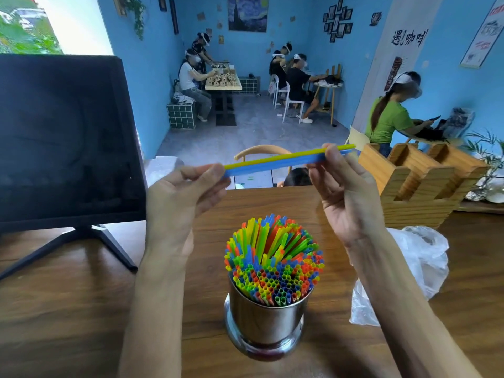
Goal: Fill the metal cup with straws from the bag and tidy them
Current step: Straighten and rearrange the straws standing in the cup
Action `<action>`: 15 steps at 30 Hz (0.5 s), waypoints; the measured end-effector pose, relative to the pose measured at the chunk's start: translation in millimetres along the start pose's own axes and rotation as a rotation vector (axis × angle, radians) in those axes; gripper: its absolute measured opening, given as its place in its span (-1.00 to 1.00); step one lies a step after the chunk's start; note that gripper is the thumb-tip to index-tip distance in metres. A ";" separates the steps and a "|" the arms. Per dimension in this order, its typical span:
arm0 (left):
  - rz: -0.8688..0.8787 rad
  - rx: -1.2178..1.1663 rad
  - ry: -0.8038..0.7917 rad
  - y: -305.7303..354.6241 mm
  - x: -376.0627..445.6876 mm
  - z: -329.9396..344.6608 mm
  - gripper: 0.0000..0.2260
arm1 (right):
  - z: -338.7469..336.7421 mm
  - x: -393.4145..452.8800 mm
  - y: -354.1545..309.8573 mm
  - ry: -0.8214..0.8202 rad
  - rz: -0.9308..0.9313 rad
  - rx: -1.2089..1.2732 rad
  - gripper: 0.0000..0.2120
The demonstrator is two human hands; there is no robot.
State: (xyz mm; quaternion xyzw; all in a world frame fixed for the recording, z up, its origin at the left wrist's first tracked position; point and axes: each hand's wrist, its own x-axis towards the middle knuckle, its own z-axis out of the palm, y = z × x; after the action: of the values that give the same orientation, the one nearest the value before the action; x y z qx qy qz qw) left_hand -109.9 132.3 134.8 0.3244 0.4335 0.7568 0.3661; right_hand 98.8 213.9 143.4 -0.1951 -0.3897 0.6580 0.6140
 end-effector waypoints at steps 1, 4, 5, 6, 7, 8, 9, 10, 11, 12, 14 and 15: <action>-0.053 0.045 -0.061 -2.2 0.1 -3.0 -0.88 | 0.8 0.6 -1.3 0.018 -0.027 0.002 -0.93; -0.132 0.314 -0.300 -7.2 0.1 -12.0 -0.81 | 1.1 2.4 -4.9 0.046 -0.103 -0.074 -0.91; -0.133 0.408 -0.388 -7.6 -0.2 -15.0 -0.81 | 0.2 3.2 -6.3 0.046 -0.134 -0.120 -0.91; -0.125 0.477 -0.465 -7.8 -0.3 -17.9 -0.82 | -0.8 4.1 -8.2 0.042 -0.170 -0.172 -0.90; -0.108 0.526 -0.510 -7.9 0.1 -20.7 -0.82 | -1.8 4.8 -10.4 0.035 -0.207 -0.222 -0.89; -0.086 0.559 -0.512 -8.6 1.8 -23.2 -0.81 | -2.5 5.6 -12.5 0.021 -0.242 -0.270 -0.86; -0.065 0.583 -0.477 -9.8 3.8 -25.5 -0.79 | -3.3 6.2 -14.7 -0.001 -0.273 -0.321 -0.84; -0.048 0.608 -0.431 -11.7 6.0 -27.4 -0.79 | -3.9 6.4 -16.3 -0.031 -0.302 -0.381 -0.81; -0.042 0.645 -0.398 -13.5 7.8 -28.3 -0.79 | -4.5 6.1 -16.9 -0.069 -0.330 -0.454 -0.78; -0.049 0.696 -0.396 -15.3 9.0 -28.5 -0.78 | -4.9 5.3 -15.8 -0.118 -0.354 -0.534 -0.74; -0.099 0.775 -0.465 -18.9 10.0 -28.4 -0.70 | -5.6 1.7 -10.2 -0.235 -0.364 -0.679 -0.62; -0.126 0.790 -0.498 -20.4 10.1 -27.7 -0.66 | -5.8 -0.8 -5.8 -0.289 -0.350 -0.737 -0.57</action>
State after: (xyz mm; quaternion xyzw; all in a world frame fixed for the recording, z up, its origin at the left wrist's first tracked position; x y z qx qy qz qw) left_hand -132.0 136.4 106.9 0.5837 0.6061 0.4092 0.3528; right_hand 107.0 214.4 144.1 -0.2382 -0.7080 0.3813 0.5446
